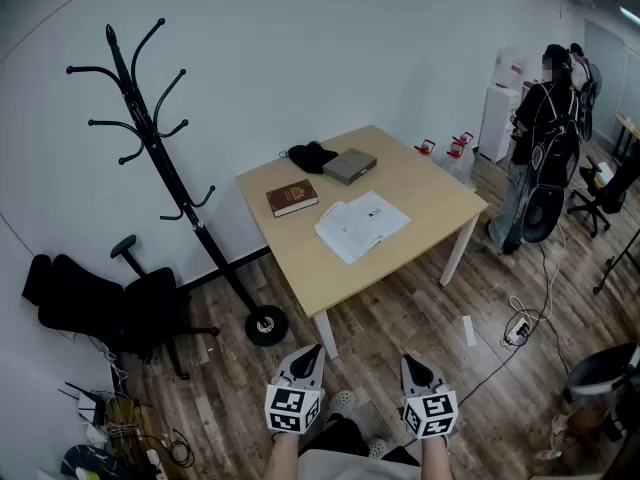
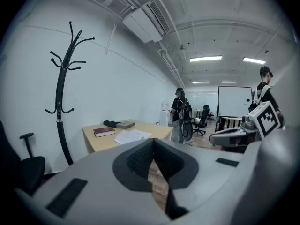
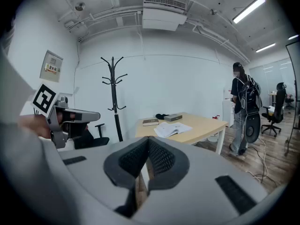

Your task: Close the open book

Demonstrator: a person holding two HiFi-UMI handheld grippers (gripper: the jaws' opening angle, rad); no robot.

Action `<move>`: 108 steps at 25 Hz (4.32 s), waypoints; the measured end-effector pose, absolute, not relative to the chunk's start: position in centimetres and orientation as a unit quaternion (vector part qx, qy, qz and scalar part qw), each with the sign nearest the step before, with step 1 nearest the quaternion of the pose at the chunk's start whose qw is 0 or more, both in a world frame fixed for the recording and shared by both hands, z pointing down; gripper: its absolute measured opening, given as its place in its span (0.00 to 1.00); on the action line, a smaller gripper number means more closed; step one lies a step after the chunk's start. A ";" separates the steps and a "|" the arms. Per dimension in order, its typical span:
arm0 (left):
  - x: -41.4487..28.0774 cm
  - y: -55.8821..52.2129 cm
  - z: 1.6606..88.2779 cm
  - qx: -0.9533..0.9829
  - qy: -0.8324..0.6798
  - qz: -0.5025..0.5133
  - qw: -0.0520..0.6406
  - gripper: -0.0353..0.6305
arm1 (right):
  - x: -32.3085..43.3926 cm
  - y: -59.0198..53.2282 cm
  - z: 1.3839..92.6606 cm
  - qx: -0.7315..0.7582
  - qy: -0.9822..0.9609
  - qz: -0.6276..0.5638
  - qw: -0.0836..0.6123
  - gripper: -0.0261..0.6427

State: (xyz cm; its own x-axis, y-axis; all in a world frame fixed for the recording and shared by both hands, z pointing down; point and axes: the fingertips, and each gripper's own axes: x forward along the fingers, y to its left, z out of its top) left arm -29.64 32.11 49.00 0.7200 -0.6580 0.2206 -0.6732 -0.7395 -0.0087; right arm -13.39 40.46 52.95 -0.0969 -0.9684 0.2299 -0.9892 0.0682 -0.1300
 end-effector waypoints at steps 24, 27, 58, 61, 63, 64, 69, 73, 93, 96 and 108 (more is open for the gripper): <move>-28.6 33.5 50.7 0.927 -0.352 0.114 0.064 0.29 | -12.2 41.8 52.7 0.662 -0.736 0.142 0.001 0.28; -28.5 33.4 51.6 0.927 -0.347 0.126 0.068 0.31 | -12.1 42.0 53.4 0.660 -0.737 0.147 0.004 0.32; -19.1 8.2 51.7 0.925 -0.344 0.113 0.114 0.31 | -1.9 17.6 52.5 0.643 -0.747 0.157 0.059 0.31; -18.7 4.7 51.5 0.924 -0.347 0.110 0.119 0.31 | -1.8 14.5 52.5 0.641 -0.749 0.158 0.060 0.31; -18.1 2.7 51.3 0.925 -0.343 0.109 0.118 0.31 | -1.4 12.8 52.5 0.643 -0.746 0.161 0.058 0.31; -17.7 1.8 51.2 0.927 -0.340 0.109 0.117 0.31 | -1.2 12.0 52.6 0.645 -0.744 0.163 0.056 0.31; -15.8 -2.8 51.7 0.933 -0.321 0.114 0.118 0.31 | 0.0 7.9 53.1 0.658 -0.732 0.169 0.052 0.31; -15.0 -5.9 52.2 0.935 -0.313 0.114 0.124 0.31 | 0.7 5.4 53.8 0.664 -0.725 0.176 0.054 0.31; -15.2 -12.7 54.9 0.920 -0.326 0.097 0.195 0.31 | 2.4 -1.3 54.8 0.656 -0.724 0.211 0.036 0.29; -15.3 -13.8 55.4 0.914 -0.339 0.092 0.201 0.31 | 2.7 -2.6 54.6 0.649 -0.732 0.202 0.046 0.29; -12.6 -17.8 57.2 0.885 -0.403 0.090 0.214 0.31 | 8.0 -8.9 55.6 0.610 -0.770 0.158 0.102 0.29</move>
